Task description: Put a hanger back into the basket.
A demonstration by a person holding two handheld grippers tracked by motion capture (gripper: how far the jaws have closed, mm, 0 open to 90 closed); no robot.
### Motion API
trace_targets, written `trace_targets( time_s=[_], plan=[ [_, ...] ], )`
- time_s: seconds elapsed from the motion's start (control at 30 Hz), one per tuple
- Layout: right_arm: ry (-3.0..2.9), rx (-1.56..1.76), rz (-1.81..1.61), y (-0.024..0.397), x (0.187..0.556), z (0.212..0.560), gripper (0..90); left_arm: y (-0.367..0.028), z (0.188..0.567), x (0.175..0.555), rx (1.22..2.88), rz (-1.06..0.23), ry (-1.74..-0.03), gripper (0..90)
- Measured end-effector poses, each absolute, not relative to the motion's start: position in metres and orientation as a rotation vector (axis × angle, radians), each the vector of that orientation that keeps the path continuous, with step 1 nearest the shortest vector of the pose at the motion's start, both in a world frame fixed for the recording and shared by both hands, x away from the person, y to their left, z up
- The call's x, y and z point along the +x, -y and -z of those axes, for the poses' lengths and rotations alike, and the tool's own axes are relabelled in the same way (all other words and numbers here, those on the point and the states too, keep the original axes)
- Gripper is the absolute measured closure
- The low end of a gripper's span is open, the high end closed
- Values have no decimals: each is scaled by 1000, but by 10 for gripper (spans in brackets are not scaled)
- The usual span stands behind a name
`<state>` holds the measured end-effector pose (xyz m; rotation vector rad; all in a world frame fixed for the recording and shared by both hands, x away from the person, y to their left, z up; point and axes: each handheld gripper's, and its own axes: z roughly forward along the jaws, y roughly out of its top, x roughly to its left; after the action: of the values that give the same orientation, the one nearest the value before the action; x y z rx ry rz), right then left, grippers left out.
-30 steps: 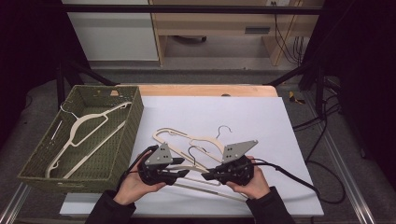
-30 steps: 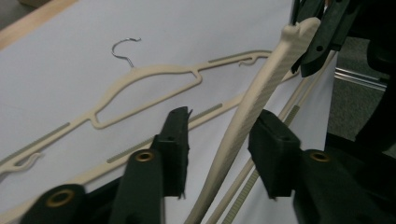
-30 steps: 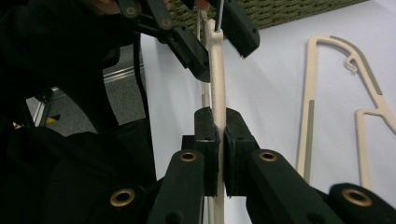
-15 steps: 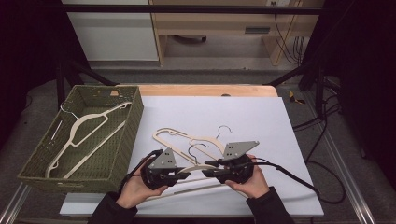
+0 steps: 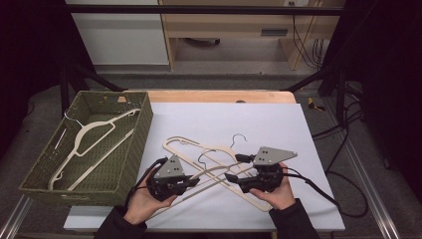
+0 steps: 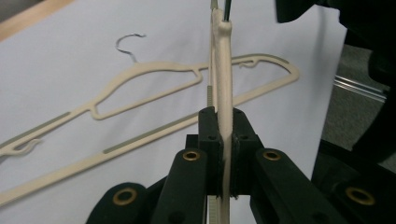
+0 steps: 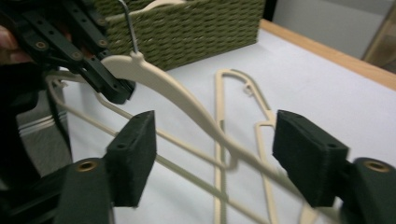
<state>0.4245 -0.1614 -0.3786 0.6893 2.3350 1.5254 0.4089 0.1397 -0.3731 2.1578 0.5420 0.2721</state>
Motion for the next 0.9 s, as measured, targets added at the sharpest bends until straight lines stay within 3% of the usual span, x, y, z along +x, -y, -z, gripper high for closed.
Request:
trace_targets(
  time_s=[0.3,0.9],
  plan=[
    [-2226,854,-1511,192,426,382,159,-166,353,410,2073,-364,-633,857],
    [-2138,1013,-1458,228,425,394,77,-210,296,414,1978,-474,-681,858]
  ],
)
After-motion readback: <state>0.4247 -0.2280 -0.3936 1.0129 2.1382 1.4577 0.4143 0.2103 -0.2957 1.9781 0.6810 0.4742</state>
